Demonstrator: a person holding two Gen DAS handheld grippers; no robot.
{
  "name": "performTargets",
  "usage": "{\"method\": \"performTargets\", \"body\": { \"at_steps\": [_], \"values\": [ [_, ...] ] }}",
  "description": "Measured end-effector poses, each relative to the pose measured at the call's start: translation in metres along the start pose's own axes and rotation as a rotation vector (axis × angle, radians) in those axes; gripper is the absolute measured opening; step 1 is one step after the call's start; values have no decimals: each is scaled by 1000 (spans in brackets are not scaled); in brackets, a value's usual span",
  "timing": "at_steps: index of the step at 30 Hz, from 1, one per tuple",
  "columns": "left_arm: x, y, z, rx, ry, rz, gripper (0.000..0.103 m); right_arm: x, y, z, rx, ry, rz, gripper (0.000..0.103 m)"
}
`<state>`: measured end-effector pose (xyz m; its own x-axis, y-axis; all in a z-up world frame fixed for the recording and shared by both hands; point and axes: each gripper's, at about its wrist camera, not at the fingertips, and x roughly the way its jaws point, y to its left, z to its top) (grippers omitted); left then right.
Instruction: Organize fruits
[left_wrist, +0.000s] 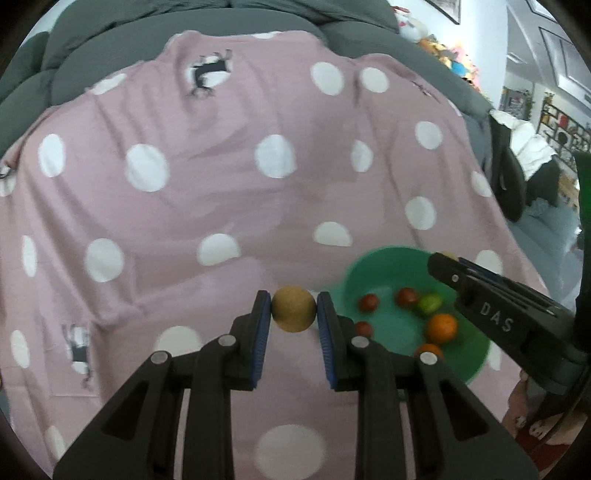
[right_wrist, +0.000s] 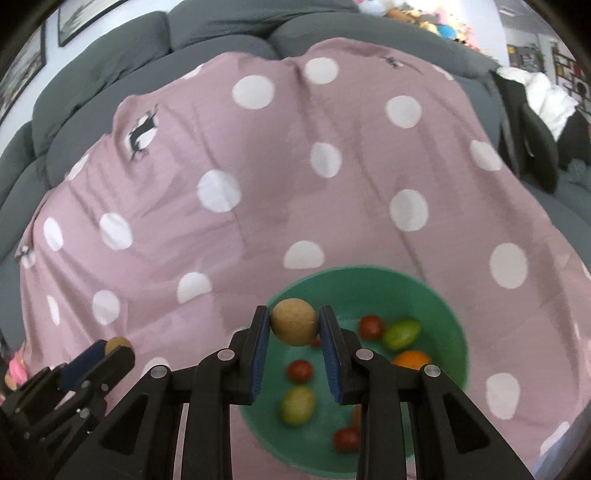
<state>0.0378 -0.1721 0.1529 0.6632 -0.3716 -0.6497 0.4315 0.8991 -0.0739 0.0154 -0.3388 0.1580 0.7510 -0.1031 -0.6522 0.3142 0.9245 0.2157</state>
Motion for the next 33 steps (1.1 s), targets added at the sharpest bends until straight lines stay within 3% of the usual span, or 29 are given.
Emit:
{"method": "performTargets", "body": {
  "at_steps": [3, 8, 19, 33],
  "values": [
    [12, -18, -3, 19, 22, -27, 25, 2, -15, 1, 30, 4, -4, 30],
    [30, -42, -10, 42, 69, -56, 25, 14, -35, 1, 70, 42, -82, 30],
    [57, -64, -17, 47, 146, -78, 26, 26, -54, -5, 67, 97, -191, 30],
    [67, -71, -22, 39, 194, -78, 26, 32, -62, -4, 66, 138, -218, 30]
  ]
}}
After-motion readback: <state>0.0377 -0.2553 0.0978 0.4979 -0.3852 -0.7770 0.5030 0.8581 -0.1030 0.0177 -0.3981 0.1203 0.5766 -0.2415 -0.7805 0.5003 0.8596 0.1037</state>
